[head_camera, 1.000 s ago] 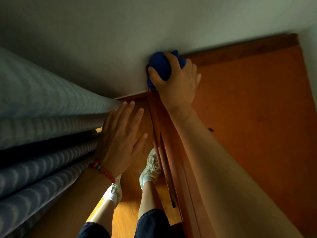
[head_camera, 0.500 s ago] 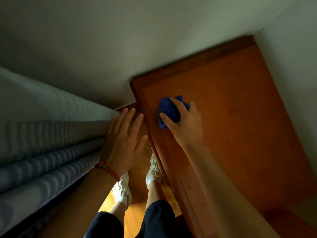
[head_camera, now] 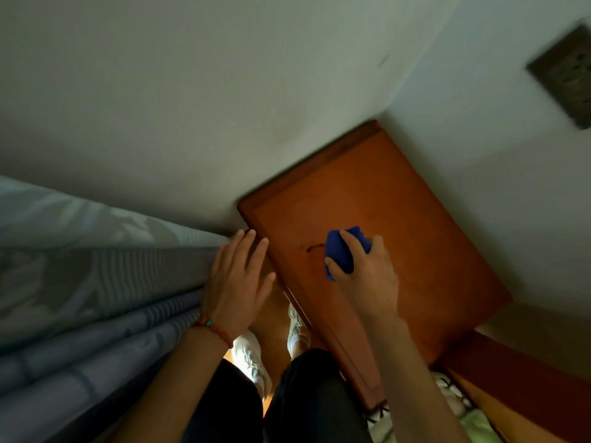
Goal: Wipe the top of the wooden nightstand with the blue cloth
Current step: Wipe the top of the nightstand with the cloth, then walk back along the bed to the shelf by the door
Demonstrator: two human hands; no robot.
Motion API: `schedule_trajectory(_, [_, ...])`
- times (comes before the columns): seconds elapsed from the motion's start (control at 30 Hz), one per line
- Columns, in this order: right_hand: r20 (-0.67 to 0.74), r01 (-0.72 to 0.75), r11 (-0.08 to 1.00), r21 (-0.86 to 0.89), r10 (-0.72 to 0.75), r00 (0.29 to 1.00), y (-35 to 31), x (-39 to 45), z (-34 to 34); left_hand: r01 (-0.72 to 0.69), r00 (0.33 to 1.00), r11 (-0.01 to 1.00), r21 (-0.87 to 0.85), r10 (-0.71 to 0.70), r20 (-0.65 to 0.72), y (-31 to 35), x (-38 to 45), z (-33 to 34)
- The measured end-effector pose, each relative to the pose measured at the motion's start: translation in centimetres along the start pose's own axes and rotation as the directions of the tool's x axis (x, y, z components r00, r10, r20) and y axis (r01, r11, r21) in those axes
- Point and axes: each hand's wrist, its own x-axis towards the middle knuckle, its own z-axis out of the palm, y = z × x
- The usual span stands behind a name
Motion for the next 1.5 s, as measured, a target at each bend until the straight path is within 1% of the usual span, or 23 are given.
schedule_trajectory(0.17, [-0.004, -0.040, 0.999, -0.029, 0.040, 0.999, -0.4, -2.7, -4.2, -0.062, 0.997, 0.998, 0.030, 0.063, -0.040, 2.2, -0.4, -4.1])
schedule_trajectory(0.27, [-0.012, -0.032, 0.997, -0.069, 0.031, 0.999, -0.8, -4.4, -6.0, -0.093, 0.994, 0.995, 0.044, 0.095, -0.046, 3.1, -1.4, -5.8])
schedule_trajectory(0.4, [-0.018, -0.029, 0.994, -0.106, 0.027, 0.999, -1.5, -6.7, -7.7, -0.137, 0.989, 0.989, 0.059, 0.140, -0.050, 3.7, -3.4, -7.3])
schedule_trajectory(0.57, [-0.044, -0.018, 0.990, -0.138, 0.012, 0.999, -2.8, -10.0, -8.6, -0.164, 0.986, 0.984, 0.065, 0.166, -0.024, 3.9, -6.9, -8.9])
schedule_trajectory(0.77, [-0.042, 0.025, 0.991, -0.129, -0.030, 0.999, -4.5, -14.0, -8.9, -0.162, 0.986, 0.985, 0.050, 0.164, -0.026, 3.6, -11.7, -10.2])
schedule_trajectory(0.97, [0.003, 0.110, 0.985, -0.130, -0.111, 0.994, -4.7, -16.7, -9.0, -0.113, 0.990, 0.993, 0.033, 0.116, -0.079, 3.8, -15.4, -10.5])
schedule_trajectory(1.13, [0.033, 0.225, 0.963, -0.152, -0.222, 0.974, -4.5, -16.9, -9.3, -0.022, 0.994, 0.999, 0.032, 0.025, -0.110, 5.0, -17.9, -10.1])
schedule_trajectory(1.27, [0.081, 0.352, 0.919, -0.178, -0.343, 0.936, -4.7, -17.2, -9.7, 0.117, 0.984, 0.993, 0.001, -0.116, -0.137, 6.2, -20.6, -10.3])
schedule_trajectory(1.37, [0.122, 0.468, 0.860, -0.203, -0.452, 0.884, -5.3, -17.5, -9.5, 0.229, 0.960, 0.973, -0.014, -0.229, -0.164, 6.9, -22.8, -10.4])
schedule_trajectory(1.5, [0.235, 0.614, 0.762, -0.207, -0.570, 0.787, -7.3, -18.5, -8.3, 0.376, 0.894, 0.922, -0.091, -0.387, -0.226, 7.1, -26.6, -9.9])
